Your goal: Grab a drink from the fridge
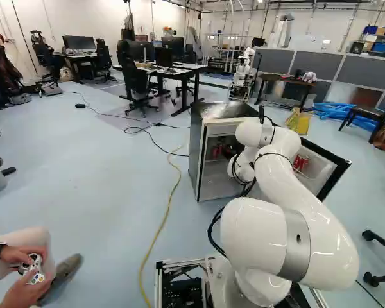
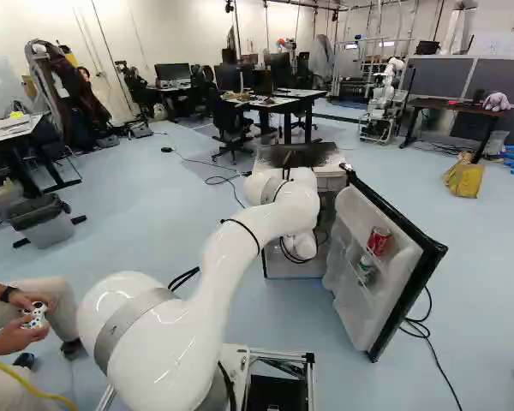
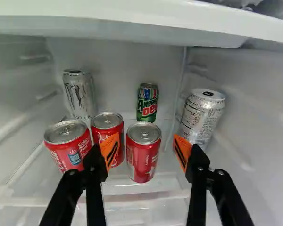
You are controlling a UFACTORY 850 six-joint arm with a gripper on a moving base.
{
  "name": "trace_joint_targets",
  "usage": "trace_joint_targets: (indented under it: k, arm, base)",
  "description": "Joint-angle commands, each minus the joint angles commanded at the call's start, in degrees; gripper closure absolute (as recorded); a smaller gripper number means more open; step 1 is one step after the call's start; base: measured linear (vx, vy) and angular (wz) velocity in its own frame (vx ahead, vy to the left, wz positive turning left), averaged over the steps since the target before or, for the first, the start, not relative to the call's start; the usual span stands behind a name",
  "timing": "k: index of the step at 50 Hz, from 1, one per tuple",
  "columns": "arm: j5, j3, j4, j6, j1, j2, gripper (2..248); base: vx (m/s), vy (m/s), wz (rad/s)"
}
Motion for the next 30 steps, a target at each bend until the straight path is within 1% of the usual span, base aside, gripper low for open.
trace_joint_targets:
  k: [23, 24, 29, 30]
  arm:
    - [0.0, -0.5, 0.0, 0.0, 0.1, -0.3, 79]
    - [0.0, -0.5, 0.0, 0.0, 0.1, -0.3, 109]
    - [0.0, -0.5, 0.0, 0.0, 0.1, -0.3, 109]
    - [0.0, -0.5, 0.0, 0.0, 0.1, -0.3, 146]
  base:
    - [0.0, 0.0, 0.0]
    - [0.0, 0.0, 0.0]
    - [0.0, 0.0, 0.0]
    - [0.0, 0.0, 0.0]
